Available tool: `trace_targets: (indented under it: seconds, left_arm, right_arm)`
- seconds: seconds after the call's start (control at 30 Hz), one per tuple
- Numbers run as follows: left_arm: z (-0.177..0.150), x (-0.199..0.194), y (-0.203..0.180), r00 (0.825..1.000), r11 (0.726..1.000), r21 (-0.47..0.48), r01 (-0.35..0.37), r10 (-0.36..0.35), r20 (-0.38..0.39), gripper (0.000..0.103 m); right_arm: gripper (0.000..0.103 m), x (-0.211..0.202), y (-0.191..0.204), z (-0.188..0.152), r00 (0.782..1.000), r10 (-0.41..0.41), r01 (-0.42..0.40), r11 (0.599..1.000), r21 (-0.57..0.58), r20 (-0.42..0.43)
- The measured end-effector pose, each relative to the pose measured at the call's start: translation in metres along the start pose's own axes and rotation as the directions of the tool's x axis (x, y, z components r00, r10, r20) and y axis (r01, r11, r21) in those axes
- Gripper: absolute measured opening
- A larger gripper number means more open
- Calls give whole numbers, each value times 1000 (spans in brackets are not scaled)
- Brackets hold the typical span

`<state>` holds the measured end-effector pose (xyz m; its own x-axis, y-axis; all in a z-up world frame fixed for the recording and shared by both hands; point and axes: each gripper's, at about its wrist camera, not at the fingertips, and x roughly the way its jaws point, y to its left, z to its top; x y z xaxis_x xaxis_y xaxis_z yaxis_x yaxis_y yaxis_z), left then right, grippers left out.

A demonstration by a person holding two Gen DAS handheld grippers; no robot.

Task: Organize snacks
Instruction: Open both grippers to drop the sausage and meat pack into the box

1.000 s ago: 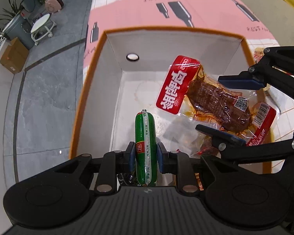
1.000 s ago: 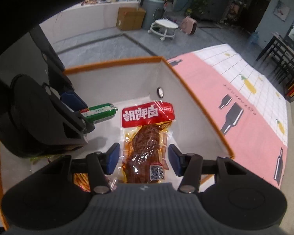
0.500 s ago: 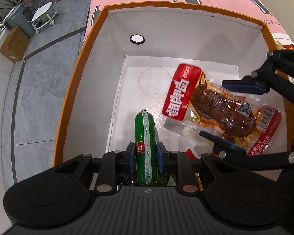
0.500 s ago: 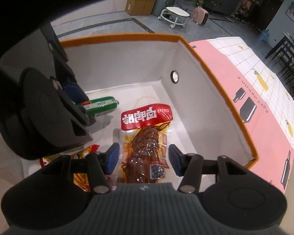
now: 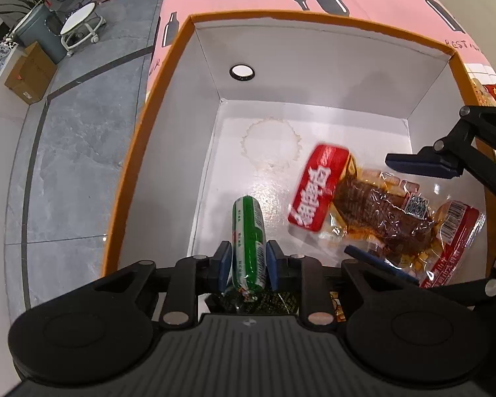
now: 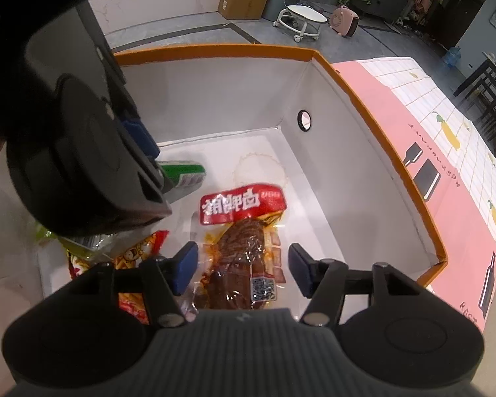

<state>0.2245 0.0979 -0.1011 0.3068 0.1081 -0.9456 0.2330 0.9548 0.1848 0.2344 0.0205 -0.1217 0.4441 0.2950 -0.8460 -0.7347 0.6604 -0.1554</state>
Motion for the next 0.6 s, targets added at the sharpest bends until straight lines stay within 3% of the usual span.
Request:
trace_targets:
  seconds: [0.43,0.6]
  left_arm:
    - [-3,-29,-5,997,1000,13,-22,21,73,62]
    - [-8,-47,-11,991,999,17,-46,43,124,64]
  right_arm:
    - [68,-23,-9,6,999,-24,23,999,23,45]
    - [70,-43,-11,0,994,-38,34,998,45,98]
